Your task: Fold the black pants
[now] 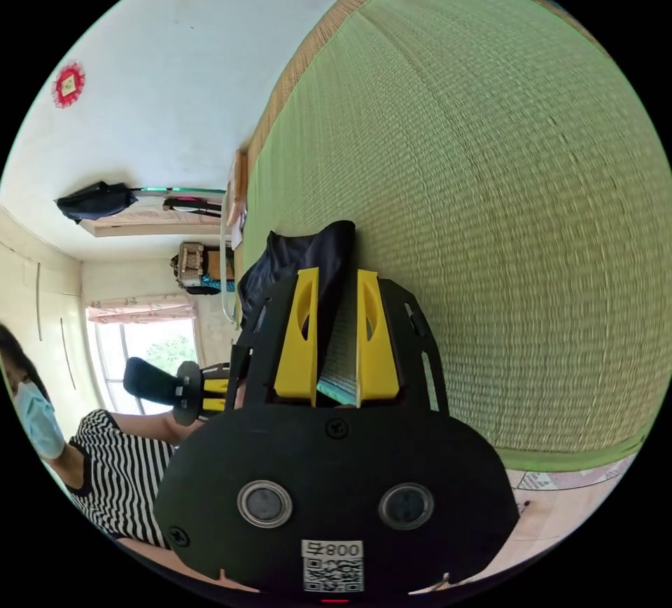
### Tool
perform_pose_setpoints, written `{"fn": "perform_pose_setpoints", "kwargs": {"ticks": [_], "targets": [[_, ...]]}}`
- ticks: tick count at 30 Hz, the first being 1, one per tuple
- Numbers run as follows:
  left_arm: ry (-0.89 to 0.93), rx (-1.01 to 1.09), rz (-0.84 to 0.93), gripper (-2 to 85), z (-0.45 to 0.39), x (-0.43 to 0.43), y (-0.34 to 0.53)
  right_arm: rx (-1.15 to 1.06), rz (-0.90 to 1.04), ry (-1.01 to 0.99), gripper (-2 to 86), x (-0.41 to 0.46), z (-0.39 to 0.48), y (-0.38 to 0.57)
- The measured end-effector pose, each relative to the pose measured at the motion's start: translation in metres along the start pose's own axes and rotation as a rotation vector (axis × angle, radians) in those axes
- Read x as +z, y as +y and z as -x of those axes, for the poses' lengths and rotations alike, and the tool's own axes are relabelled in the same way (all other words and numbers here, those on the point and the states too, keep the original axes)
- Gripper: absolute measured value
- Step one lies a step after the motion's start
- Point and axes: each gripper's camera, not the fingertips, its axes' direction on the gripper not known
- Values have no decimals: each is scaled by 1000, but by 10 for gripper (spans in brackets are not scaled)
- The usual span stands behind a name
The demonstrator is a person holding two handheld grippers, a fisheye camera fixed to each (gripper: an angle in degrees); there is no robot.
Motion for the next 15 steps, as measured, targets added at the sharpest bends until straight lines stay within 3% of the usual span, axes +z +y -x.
{"fn": "perform_pose_setpoints", "kwargs": {"ticks": [5,15], "targets": [[14,13,-13,30,6,-8,29,36,66,0,35,32,2,-20],[190,-9,-158,31,46,-44,99,21,-151,131,19,35,51,-14]]}}
